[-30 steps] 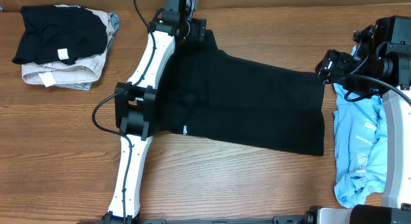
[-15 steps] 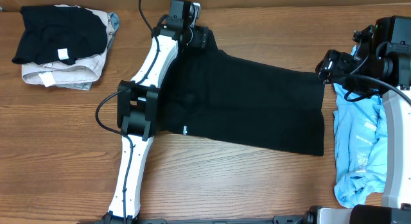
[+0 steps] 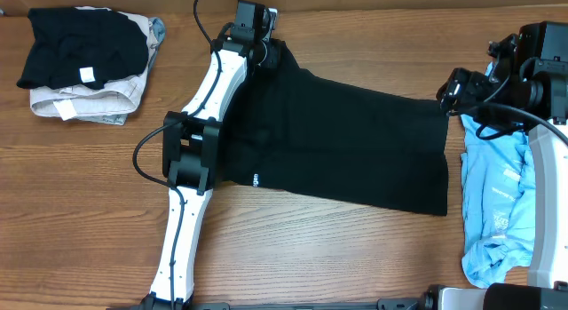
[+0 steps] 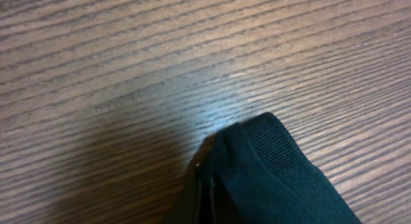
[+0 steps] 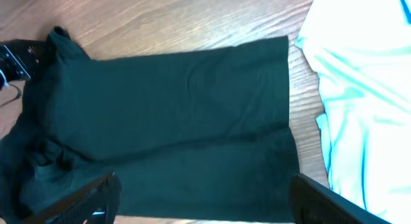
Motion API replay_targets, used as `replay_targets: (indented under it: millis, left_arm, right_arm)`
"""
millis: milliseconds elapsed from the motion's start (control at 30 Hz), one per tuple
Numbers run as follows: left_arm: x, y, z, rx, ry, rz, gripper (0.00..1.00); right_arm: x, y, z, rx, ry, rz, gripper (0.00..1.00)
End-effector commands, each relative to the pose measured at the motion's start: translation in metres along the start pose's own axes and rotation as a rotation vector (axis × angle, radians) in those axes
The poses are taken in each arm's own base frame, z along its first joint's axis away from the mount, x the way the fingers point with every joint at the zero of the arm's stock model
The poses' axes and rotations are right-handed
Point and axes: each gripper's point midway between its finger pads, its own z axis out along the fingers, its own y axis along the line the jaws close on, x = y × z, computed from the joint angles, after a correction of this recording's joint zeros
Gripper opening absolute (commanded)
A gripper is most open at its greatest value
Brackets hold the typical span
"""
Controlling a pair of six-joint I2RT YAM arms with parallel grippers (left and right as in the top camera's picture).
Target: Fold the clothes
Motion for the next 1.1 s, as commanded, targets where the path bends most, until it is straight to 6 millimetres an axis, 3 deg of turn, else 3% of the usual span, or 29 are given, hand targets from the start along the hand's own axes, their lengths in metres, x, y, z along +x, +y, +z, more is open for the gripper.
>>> replay_targets:
  millis: [0,167,267,500,600,767,1067]
  left_arm:
    - [-0.008,0.002,-0.008,0.0,-0.004,-0.038,0.04]
    - [-0.042,0.005,-0.071,-0.013,-0.01,-0.112,0.04]
    - [-0.064,0.001,-0.107,-0.012,-0.052,-0.112,0.04]
    - [-0.103,-0.011,-0.169,0.001,-0.168,-0.092,0.04]
    - [-0.107,-0.013,-0.179,0.002,-0.177,-0.081,0.04]
    - [-0.095,-0.007,-0.177,-0.035,-0.132,-0.089,0.04]
    - [-0.086,0.002,-0.177,-0.087,-0.097,-0.092,0.04]
  right_arm:
    - [-0.006,-0.001,0.0,0.008,-0.026,-0.001,0.82]
    - [-0.025,-0.005,0.006,0.036,-0.089,-0.009,0.8]
    - [-0.037,-0.005,0.019,0.033,-0.106,-0.024,0.79]
    - [-0.058,-0.007,0.082,0.034,-0.081,-0.098,0.83]
    - [-0.065,-0.012,0.116,0.038,-0.066,-0.098,0.84]
    - [-0.068,-0.02,0.168,0.04,-0.035,-0.095,0.84]
    - [-0.048,-0.039,0.247,0.058,0.062,-0.074,0.75]
